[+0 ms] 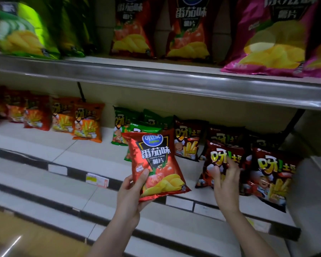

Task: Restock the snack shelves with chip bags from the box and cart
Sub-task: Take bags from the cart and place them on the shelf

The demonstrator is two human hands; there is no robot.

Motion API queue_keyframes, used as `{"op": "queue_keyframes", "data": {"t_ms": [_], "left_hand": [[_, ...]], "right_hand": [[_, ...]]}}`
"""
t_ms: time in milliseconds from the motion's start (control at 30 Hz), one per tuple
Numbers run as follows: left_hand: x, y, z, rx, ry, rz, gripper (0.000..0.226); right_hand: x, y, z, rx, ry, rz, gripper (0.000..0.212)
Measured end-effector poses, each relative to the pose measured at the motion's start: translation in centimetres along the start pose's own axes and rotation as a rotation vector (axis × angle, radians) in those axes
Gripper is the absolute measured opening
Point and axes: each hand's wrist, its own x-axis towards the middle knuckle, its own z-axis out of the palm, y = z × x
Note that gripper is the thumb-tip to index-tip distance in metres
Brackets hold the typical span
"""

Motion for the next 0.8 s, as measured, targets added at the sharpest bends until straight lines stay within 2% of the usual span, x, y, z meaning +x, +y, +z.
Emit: {"op": "queue_keyframes", "data": {"t_ms": [67,200,267,333,400,500,600,700,800], "left_hand": [[-0.7,0.1,-0.8,0.004,0.003,0.006,0.054],[-2.6,0.3,-3.0,0.030,0.023,0.020,0.052],[-3.8,0.8,-4.8,0.053,0.059,0.048,0.039],[-5.1,1.8,-7.2,0.102,0.108,0.091,0.029],[-6.3,3.2,-9.9,0.197,0.151,0.144,0.027],[-8.1,5.7,-13.1,0.314,0.174,0.201,0.046],[-9.6,8.1,-14.9,0.353,0.160,0.256,0.057],[-11.0,10.6,-15.7,0.382,0.141,0.350,0.050],[-11.5,12.8,-15.4,0.367,0.168,0.427,0.026]], "right_hand": [[-0.7,-3.6,1.1,0.073,-0.175,-0.035,0.067],[-2.2,-11.1,3.4,0.290,-0.761,0.207,0.047],[-3.5,-13.4,4.8,0.355,-0.896,0.191,0.051],[-5.1,-15.2,6.3,0.389,-0.913,0.173,0.063],[-6.6,-17.1,7.6,0.425,-0.920,0.159,0.057],[-8.5,-20.2,9.3,0.484,-0.936,0.116,0.041],[-9.7,-23.1,10.5,0.527,-0.954,0.070,0.057],[-9.9,-26.3,10.7,0.555,-0.982,0.004,0.062],[-9.4,-28.9,9.9,0.572,-0.939,-0.035,0.061]]}}
